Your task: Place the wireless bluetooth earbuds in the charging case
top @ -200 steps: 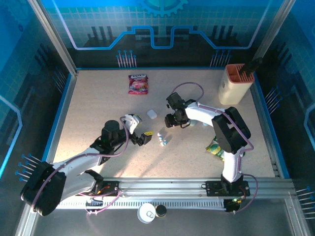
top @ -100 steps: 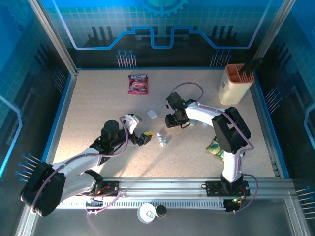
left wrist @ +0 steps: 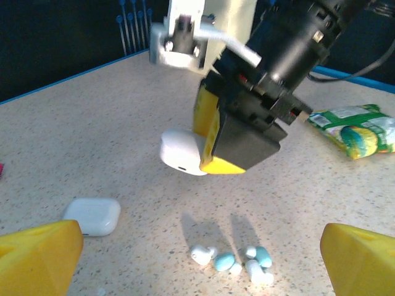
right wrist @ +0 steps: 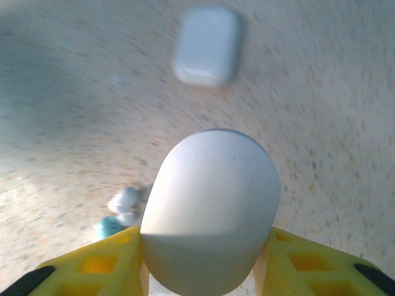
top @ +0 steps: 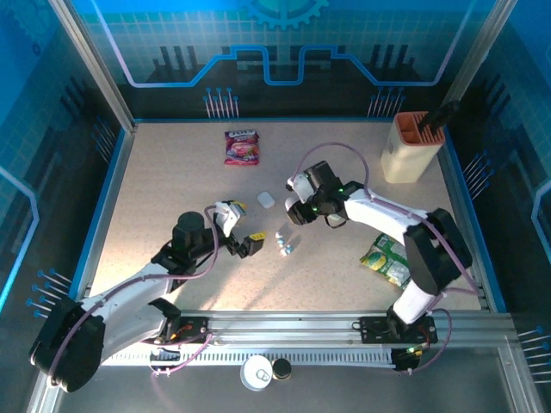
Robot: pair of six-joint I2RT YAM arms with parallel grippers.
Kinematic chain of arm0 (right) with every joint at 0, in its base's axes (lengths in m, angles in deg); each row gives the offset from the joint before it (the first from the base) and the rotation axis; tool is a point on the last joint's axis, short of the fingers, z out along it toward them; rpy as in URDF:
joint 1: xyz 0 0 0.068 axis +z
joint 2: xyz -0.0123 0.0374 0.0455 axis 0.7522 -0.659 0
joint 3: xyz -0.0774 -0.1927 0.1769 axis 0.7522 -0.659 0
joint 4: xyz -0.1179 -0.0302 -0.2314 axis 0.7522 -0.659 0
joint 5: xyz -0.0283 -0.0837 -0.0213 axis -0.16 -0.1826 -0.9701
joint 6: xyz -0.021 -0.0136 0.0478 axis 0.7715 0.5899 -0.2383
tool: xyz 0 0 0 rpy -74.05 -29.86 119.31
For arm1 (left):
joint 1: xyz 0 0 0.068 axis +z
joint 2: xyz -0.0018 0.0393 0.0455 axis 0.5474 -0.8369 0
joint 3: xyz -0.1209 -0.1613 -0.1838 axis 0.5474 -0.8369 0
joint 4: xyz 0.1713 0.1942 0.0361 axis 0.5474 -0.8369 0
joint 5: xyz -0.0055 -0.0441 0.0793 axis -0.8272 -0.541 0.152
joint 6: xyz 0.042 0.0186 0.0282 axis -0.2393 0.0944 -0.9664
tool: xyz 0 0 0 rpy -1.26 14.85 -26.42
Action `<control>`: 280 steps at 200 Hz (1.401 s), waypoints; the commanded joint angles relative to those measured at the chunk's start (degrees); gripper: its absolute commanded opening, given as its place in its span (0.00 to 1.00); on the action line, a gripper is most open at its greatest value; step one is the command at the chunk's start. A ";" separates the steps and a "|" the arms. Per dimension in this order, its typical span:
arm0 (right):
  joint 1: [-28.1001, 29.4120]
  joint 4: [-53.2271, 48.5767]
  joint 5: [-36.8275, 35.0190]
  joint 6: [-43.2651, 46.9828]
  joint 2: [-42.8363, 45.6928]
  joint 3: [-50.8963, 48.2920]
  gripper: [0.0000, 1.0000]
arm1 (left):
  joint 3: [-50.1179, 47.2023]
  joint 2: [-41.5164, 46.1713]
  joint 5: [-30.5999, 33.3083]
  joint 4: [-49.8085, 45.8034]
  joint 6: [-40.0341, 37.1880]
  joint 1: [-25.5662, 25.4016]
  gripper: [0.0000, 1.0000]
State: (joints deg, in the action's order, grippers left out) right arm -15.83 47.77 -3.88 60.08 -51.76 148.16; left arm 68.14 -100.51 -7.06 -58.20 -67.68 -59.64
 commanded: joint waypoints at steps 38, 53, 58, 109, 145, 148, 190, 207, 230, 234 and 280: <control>0.58 -3.67 15.22 15.48 9.11 -0.35 0.41 | 0.59 -3.34 -19.00 4.50 0.94 4.49 0.98; 0.71 -4.39 16.22 15.87 10.20 -0.44 0.39 | 1.16 -4.46 -20.55 4.96 0.32 4.51 0.97; 0.70 -4.25 15.63 15.41 10.28 -0.51 0.39 | 1.28 -4.70 -20.63 5.21 0.27 4.49 0.97; -0.41 -0.88 6.69 4.32 4.18 -1.15 0.39 | 2.13 -4.32 -18.62 2.49 -2.56 4.44 0.96; -1.13 1.05 4.44 -6.62 -0.76 -3.69 0.38 | 0.16 -1.34 -16.32 2.54 -2.99 4.40 0.97; -1.13 0.89 3.96 -7.59 -1.34 -3.82 0.38 | 0.11 -1.17 -16.16 2.68 -2.96 4.40 0.97; -0.07 -2.51 0.42 -14.27 -6.06 -4.01 0.40 | -0.89 -0.86 -15.36 3.41 -3.30 4.41 0.98; 0.36 -5.41 -1.96 -14.84 -7.11 -2.58 0.42 | -0.86 -1.10 -15.36 3.64 -3.27 4.41 0.98; 0.40 -11.58 -4.74 -17.75 -9.61 1.59 0.50 | -0.72 -2.38 -15.23 4.51 -2.79 4.40 0.98; 0.51 -11.99 -5.13 -17.98 -9.84 2.03 0.52 | -0.68 -2.62 -15.35 4.62 -2.64 4.41 0.98; 0.36 -17.09 -9.26 -25.59 -13.37 7.90 0.65 | -0.86 -3.65 -15.28 5.87 -2.26 4.44 0.98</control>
State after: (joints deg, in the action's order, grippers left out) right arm -15.72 36.12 -9.72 40.56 -62.80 152.14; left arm 68.18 -103.86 -22.62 -54.68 -69.37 -55.43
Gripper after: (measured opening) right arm 0.650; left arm 0.983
